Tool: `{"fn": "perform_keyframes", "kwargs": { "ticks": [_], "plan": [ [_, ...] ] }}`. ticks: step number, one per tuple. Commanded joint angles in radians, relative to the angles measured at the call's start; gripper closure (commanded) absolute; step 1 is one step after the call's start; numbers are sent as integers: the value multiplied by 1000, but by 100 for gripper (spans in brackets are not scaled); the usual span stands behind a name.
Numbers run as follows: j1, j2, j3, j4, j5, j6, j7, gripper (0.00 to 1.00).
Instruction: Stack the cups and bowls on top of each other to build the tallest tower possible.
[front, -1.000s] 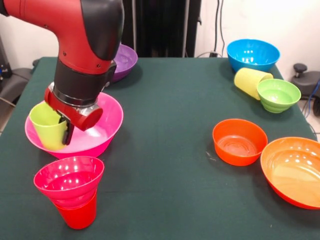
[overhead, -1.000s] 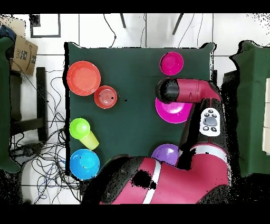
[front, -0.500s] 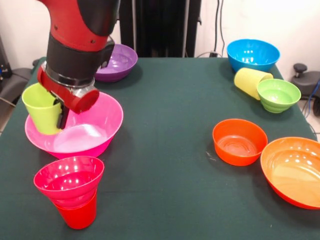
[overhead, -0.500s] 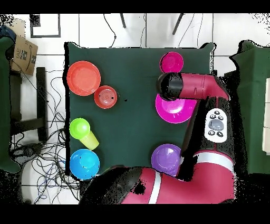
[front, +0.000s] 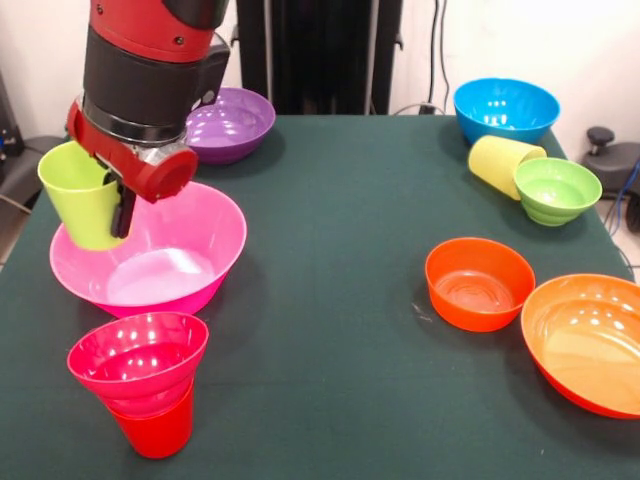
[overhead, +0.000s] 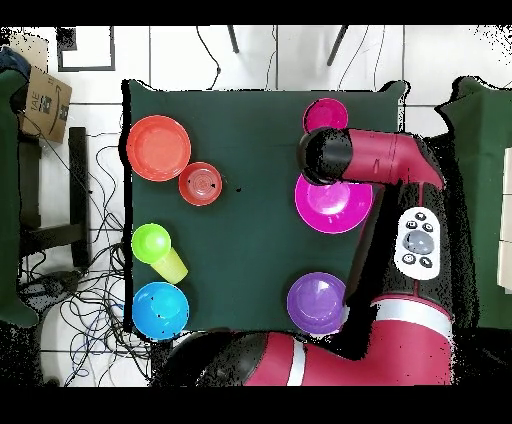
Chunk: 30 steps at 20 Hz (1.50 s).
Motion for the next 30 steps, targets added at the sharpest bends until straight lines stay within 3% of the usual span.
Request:
{"fn": "perform_keyframes", "kwargs": {
  "ticks": [1, 7, 23, 30],
  "plan": [
    [-8, 20, 134, -12, 24, 27, -102, 100],
    [-6, 52, 145, -55, 22, -6, -78, 100],
    [-7, 99, 134, -175, 49, 30, -47, 100],
    [18, 169, 120, -268, 60, 16, 22, 100]
  ]
}}
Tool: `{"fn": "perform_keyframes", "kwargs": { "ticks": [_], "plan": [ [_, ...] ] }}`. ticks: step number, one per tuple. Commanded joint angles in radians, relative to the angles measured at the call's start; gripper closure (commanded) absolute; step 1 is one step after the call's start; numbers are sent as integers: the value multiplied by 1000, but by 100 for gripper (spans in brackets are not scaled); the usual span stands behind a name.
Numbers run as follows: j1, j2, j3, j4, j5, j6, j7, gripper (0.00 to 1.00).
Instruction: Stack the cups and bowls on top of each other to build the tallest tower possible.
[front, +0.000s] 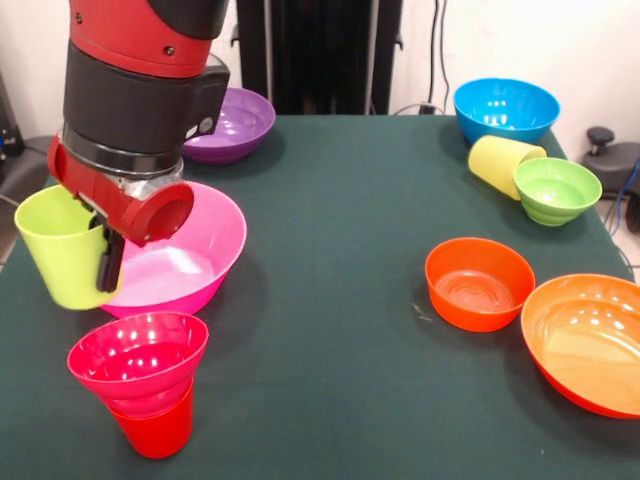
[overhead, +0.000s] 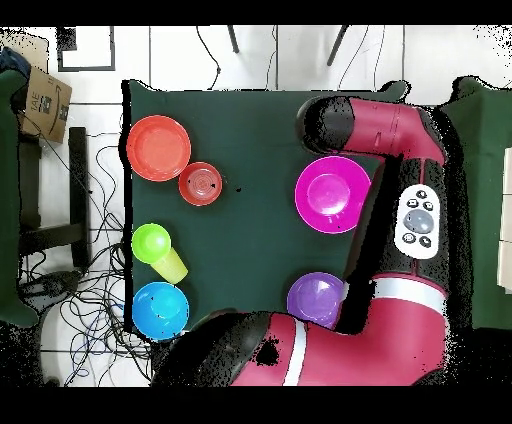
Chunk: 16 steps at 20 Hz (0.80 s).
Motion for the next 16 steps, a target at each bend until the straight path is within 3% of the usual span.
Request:
{"fn": "perform_keyframes", "kwargs": {
  "ticks": [1, 16],
  "plan": [
    [22, 106, 76, -97, 18, 15, 29, 100],
    [76, 139, 24, -87, 58, -37, 115, 100]
  ]
}}
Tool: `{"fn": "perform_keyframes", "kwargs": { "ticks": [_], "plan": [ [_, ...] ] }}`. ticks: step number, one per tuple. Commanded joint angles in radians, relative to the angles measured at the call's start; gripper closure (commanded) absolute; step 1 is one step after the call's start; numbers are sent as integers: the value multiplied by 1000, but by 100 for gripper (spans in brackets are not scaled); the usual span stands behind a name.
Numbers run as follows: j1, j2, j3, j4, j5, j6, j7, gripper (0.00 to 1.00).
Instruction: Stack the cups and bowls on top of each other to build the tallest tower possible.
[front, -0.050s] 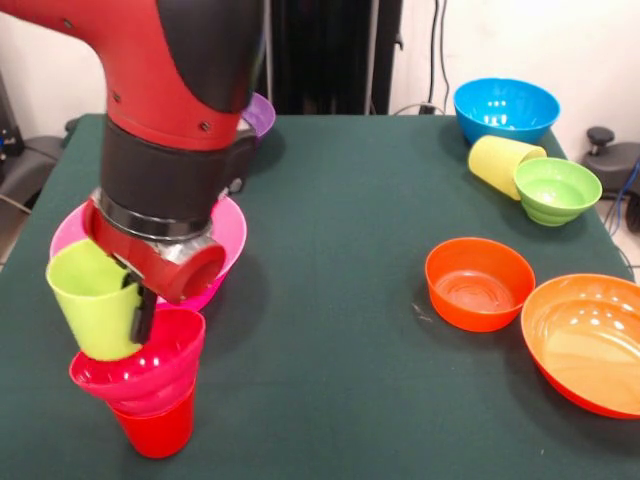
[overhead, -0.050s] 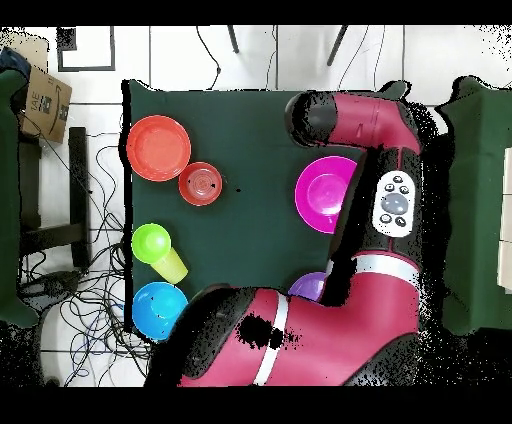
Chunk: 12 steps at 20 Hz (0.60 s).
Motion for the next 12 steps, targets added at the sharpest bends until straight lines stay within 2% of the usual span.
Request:
{"fn": "perform_keyframes", "kwargs": {
  "ticks": [1, 12],
  "plan": [
    [37, 25, 40, 8, 22, -38, 116, 100],
    [50, 28, 16, 36, 46, -76, 117, 100]
  ]
}}
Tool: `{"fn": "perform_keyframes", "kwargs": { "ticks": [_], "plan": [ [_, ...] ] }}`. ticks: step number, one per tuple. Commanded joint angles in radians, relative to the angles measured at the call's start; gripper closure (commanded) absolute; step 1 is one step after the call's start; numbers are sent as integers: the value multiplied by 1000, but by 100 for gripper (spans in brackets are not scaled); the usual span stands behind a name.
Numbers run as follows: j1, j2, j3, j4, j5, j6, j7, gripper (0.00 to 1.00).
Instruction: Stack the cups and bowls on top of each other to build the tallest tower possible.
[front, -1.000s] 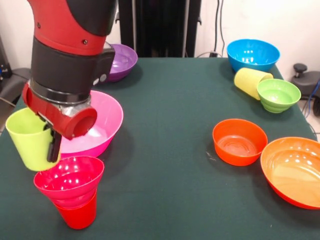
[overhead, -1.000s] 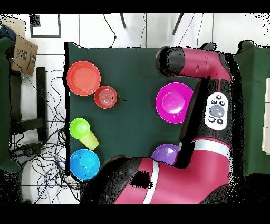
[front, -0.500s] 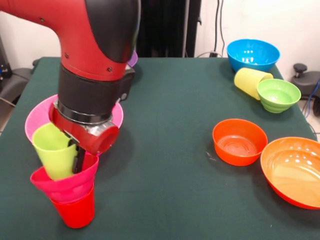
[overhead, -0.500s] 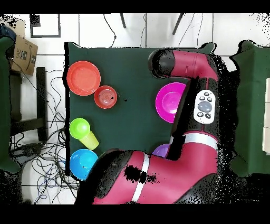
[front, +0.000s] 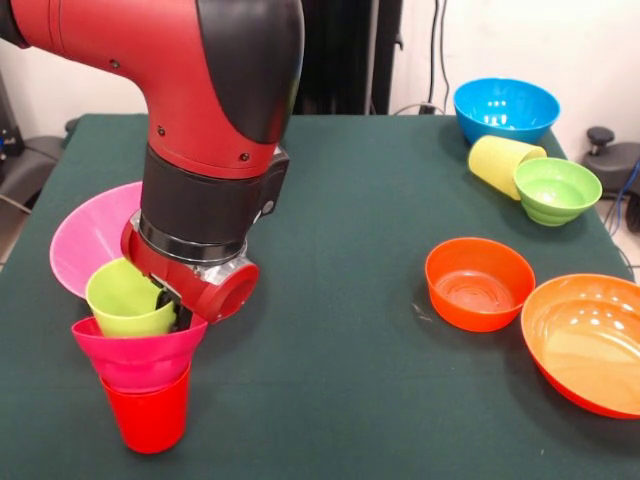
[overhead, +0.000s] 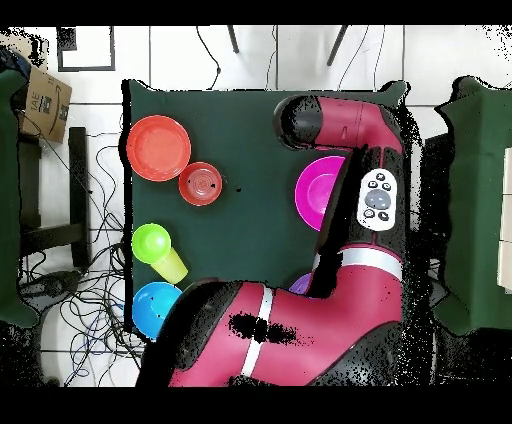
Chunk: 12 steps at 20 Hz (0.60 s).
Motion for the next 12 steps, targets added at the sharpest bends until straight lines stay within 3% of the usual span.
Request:
{"fn": "perform_keyframes", "kwargs": {
  "ticks": [1, 12],
  "plan": [
    [24, 0, 33, 36, 17, -50, 116, 100],
    [3, 39, 48, 10, 51, -66, 78, 100]
  ]
}}
